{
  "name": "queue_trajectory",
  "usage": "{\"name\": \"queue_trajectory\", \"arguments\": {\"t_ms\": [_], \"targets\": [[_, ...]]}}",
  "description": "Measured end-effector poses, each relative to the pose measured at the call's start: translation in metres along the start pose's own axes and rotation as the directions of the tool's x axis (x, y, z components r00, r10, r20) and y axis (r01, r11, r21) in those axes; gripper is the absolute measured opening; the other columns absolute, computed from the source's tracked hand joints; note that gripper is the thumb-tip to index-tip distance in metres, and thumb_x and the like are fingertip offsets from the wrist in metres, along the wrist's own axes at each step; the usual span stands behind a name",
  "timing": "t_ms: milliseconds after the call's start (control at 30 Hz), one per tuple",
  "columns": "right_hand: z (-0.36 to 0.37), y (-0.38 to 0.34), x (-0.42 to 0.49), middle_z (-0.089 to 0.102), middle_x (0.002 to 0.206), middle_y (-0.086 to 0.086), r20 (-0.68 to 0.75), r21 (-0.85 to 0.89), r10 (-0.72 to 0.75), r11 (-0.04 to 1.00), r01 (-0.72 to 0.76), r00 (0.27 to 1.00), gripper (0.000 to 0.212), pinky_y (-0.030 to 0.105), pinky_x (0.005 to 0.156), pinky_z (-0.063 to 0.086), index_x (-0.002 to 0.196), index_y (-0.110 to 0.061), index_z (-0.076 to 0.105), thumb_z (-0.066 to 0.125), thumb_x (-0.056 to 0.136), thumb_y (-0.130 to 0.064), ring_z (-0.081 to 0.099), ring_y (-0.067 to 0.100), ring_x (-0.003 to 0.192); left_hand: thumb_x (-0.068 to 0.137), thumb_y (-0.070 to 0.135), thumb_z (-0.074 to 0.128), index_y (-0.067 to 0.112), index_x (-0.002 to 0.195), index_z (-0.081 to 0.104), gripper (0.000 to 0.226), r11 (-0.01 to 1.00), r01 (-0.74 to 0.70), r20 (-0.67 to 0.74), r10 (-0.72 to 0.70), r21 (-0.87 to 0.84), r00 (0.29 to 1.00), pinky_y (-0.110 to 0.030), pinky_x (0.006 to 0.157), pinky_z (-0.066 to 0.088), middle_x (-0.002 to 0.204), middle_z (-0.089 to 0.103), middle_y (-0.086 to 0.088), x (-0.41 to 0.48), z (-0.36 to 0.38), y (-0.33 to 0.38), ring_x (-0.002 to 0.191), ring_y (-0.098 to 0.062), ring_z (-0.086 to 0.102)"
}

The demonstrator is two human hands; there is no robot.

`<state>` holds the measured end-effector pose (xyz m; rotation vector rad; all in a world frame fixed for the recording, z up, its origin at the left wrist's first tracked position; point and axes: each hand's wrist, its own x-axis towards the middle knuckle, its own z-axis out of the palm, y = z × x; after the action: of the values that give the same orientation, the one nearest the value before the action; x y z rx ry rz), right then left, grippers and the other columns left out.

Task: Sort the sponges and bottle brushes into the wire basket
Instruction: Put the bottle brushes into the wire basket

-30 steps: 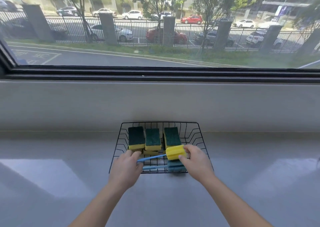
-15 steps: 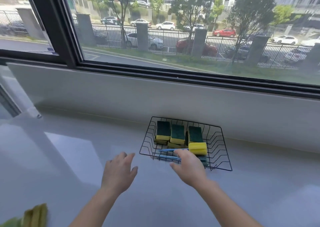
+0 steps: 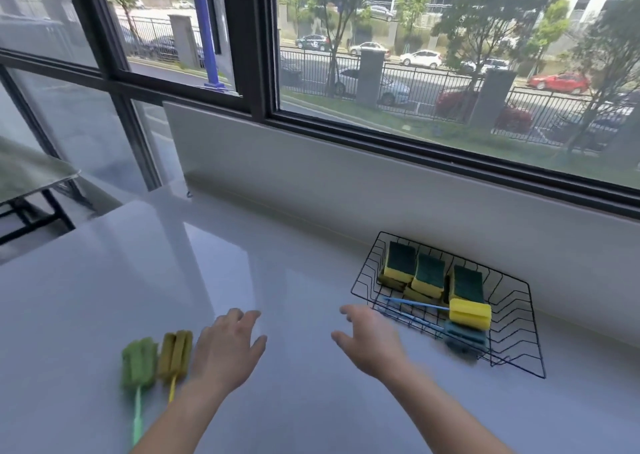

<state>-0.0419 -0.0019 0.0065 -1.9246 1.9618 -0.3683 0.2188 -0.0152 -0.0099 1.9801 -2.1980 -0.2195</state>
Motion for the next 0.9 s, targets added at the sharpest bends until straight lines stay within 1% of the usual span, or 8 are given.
{"name": "queue_trajectory", "arguments": {"t_ms": [167, 300, 400, 533, 633, 700, 800, 900], "targets": [[0.031, -0.056, 0.004, 0.059, 0.133, -0.003, 0.124, 0.000, -0.107, 0.994, 0.108, 0.986, 0.052, 0.036, 0.097, 0.047, 0.140, -0.027, 0.048, 0.055, 0.093, -0.047, 0.052, 0.020, 0.125, 0.094, 0.050, 0.044, 0.033, 0.138, 0.046, 0.047, 0.989, 0.143, -0.022, -0.143, -0.031, 0.989, -0.031, 0.090, 0.045, 0.127, 0.053, 0.007, -0.037, 0.002, -0.053, 0.115, -0.014, 0.051], [0.063, -0.104, 0.006, 0.062, 0.131, -0.003, 0.218, 0.063, -0.164, 0.986, 0.154, 0.962, 0.051, 0.037, 0.098, 0.047, 0.140, -0.025, 0.051, 0.055, 0.093, -0.045, 0.055, 0.020, 0.123, 0.093, 0.044, 0.047, 0.032, 0.124, 0.055, 0.035, 0.954, 0.291, -0.003, -0.292, -0.075, 0.956, -0.031, 0.077, 0.047, 0.117, 0.057, 0.008, -0.062, 0.005, -0.094, 0.105, -0.016, 0.057], [0.090, -0.136, 0.004, 0.065, 0.124, -0.002, 0.305, 0.098, -0.190, 0.981, 0.167, 0.933, 0.050, 0.036, 0.095, 0.049, 0.139, -0.024, 0.052, 0.056, 0.093, -0.044, 0.059, 0.020, 0.116, 0.092, 0.042, 0.049, 0.036, 0.117, 0.060, 0.029, 0.913, 0.400, -0.001, -0.401, -0.083, 0.916, -0.032, 0.073, 0.048, 0.113, 0.059, 0.005, -0.076, 0.006, -0.119, 0.101, -0.020, 0.059], [0.127, -0.173, 0.001, 0.072, 0.112, -0.002, 0.413, 0.179, -0.162, 0.979, 0.095, 0.896, 0.045, 0.033, 0.091, 0.051, 0.132, -0.022, 0.060, 0.058, 0.091, -0.042, 0.063, 0.019, 0.110, 0.089, 0.037, 0.054, 0.027, 0.114, 0.063, 0.028, 0.837, 0.534, 0.028, -0.535, -0.122, 0.844, -0.033, 0.074, 0.051, 0.109, 0.061, -0.001, -0.088, 0.016, -0.150, 0.099, -0.024, 0.061], [0.152, -0.193, -0.002, 0.072, 0.116, 0.001, 0.457, 0.207, -0.112, 0.978, 0.017, 0.882, 0.039, 0.031, 0.091, 0.050, 0.122, -0.021, 0.067, 0.058, 0.090, -0.042, 0.063, 0.021, 0.112, 0.089, 0.044, 0.056, 0.024, 0.116, 0.063, 0.035, 0.764, 0.622, 0.088, -0.616, -0.172, 0.782, -0.032, 0.079, 0.051, 0.112, 0.065, -0.002, -0.092, 0.028, -0.165, 0.101, -0.025, 0.062], [0.166, -0.204, -0.002, 0.075, 0.108, 0.004, 0.490, 0.227, -0.062, 0.972, -0.058, 0.870, 0.033, 0.032, 0.087, 0.054, 0.109, -0.018, 0.071, 0.060, 0.090, -0.043, 0.068, 0.024, 0.103, 0.088, 0.049, 0.057, 0.021, 0.121, 0.062, 0.044, 0.731, 0.657, 0.129, -0.645, -0.185, 0.754, -0.032, 0.083, 0.050, 0.114, 0.067, -0.002, -0.092, 0.035, -0.171, 0.107, -0.024, 0.062], [0.182, -0.217, -0.001, 0.077, 0.094, 0.009, 0.500, 0.227, -0.012, 0.967, -0.118, 0.866, 0.026, 0.036, 0.081, 0.057, 0.086, -0.017, 0.066, 0.062, 0.088, -0.043, 0.071, 0.029, 0.089, 0.085, 0.051, 0.060, 0.020, 0.120, 0.064, 0.047, 0.708, 0.674, 0.150, -0.658, -0.209, 0.738, -0.033, 0.086, 0.051, 0.114, 0.069, -0.002, -0.092, 0.042, -0.173, 0.108, -0.024, 0.062], [0.192, -0.226, 0.001, 0.075, 0.090, 0.010, 0.459, 0.194, 0.016, 0.974, -0.118, 0.888, 0.028, 0.033, 0.072, 0.051, 0.077, -0.019, 0.060, 0.065, 0.086, -0.045, 0.069, 0.028, 0.088, 0.085, 0.048, 0.063, 0.021, 0.118, 0.065, 0.043, 0.708, 0.670, 0.142, -0.656, -0.226, 0.741, -0.032, 0.085, 0.051, 0.114, 0.069, -0.002, -0.090, 0.044, -0.173, 0.107, -0.024, 0.063]]}}
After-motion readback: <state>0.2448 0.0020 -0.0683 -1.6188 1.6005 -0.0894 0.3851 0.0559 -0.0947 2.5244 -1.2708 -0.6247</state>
